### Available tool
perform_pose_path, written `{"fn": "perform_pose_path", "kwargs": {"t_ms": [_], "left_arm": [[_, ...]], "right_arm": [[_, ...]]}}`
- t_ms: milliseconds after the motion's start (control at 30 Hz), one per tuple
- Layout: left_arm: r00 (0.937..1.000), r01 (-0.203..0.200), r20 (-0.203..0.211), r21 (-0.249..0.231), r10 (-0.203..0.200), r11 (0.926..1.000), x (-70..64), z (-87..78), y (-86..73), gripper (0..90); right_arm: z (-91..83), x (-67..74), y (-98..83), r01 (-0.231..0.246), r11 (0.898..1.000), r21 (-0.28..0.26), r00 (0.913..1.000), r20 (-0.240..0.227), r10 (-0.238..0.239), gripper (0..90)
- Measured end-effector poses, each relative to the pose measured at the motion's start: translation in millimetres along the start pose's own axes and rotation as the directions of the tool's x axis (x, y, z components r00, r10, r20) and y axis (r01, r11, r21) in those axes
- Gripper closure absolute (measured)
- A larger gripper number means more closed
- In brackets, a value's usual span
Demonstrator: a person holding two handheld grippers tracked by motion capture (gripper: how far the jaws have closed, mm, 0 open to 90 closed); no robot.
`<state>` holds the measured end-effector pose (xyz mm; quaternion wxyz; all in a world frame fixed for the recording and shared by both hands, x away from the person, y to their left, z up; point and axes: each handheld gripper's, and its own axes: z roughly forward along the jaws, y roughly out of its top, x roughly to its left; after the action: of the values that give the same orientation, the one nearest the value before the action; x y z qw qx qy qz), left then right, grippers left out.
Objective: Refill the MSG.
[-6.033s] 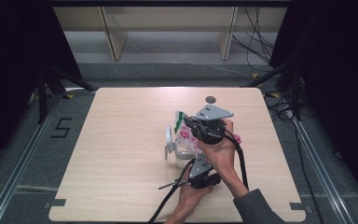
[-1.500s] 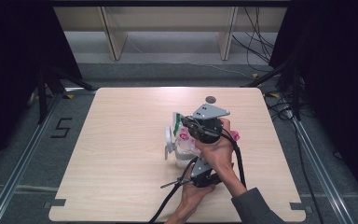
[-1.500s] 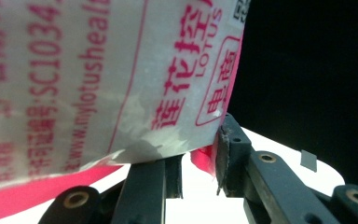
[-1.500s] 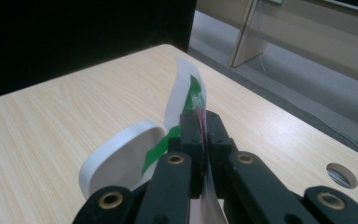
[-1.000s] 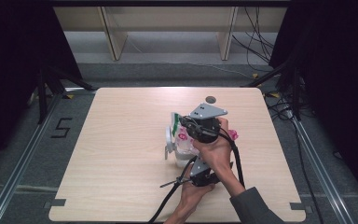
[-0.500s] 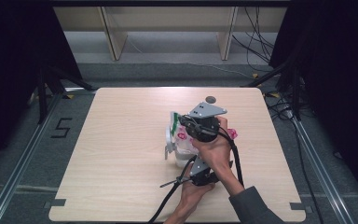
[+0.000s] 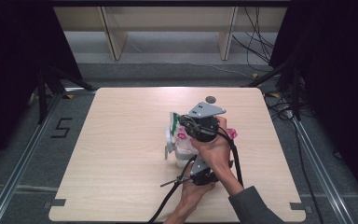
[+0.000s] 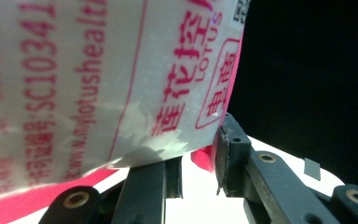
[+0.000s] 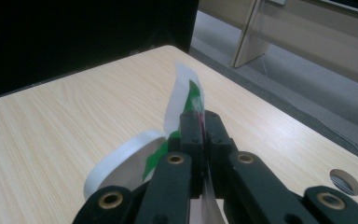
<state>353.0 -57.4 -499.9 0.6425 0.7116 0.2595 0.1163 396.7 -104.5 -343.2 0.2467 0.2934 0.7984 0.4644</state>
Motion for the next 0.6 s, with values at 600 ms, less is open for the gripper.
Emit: {"fn": "perform_pose_path", "kwargs": {"t_ms": [600], "left_arm": [[1.0000,-0.004,-0.007,-0.004,0.004,1.0000,-0.4,0.0,2.2,74.0]], "right_arm": [[2.9,2.2,2.5,0.010,1.000,0.012,0.9998,-0.016,-0.010,89.7]]}}
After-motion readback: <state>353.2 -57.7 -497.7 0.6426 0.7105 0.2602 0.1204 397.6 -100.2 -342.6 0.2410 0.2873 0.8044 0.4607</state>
